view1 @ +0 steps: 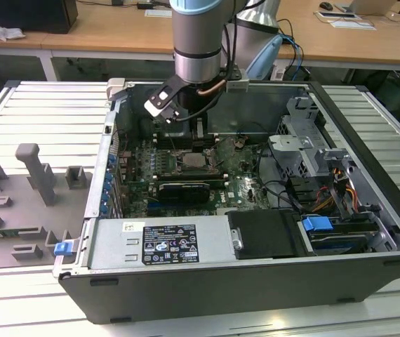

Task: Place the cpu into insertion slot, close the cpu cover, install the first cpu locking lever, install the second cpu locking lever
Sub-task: 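Close the cpu cover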

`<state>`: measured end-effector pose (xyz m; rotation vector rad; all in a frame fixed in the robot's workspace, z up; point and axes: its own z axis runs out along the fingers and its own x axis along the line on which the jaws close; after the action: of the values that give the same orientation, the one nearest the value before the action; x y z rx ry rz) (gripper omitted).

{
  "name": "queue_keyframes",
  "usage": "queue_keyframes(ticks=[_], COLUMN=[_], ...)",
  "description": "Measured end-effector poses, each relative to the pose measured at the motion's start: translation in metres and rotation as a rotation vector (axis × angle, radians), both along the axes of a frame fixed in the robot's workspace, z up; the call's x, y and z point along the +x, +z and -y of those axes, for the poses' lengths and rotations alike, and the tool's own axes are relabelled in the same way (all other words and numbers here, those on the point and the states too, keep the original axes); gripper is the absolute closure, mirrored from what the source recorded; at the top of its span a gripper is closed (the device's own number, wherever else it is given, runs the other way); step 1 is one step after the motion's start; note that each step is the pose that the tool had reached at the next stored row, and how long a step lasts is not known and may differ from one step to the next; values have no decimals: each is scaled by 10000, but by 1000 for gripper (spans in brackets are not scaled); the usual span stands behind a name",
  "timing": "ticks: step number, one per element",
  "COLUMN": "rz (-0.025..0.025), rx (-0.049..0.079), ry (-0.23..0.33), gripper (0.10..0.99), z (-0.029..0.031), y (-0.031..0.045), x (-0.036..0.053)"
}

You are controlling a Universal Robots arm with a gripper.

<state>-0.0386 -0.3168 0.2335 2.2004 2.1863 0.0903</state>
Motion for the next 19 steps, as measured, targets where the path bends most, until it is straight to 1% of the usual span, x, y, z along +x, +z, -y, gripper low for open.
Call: queue_keyframes(ticks=[4, 6, 10, 14, 15, 17, 19], rz=[0, 0, -1, 0, -1, 0, 1], rx=[1, 0, 1, 0, -1, 0, 2], ry=[0, 0, 1, 0, 0, 0, 1], gripper=[980, 980, 980, 980, 980, 980, 980], z=[0, 0, 0, 0, 0, 0, 0], y=[47, 83, 186, 187, 194, 248, 252], x=[0, 0, 5, 129, 134, 150, 174])
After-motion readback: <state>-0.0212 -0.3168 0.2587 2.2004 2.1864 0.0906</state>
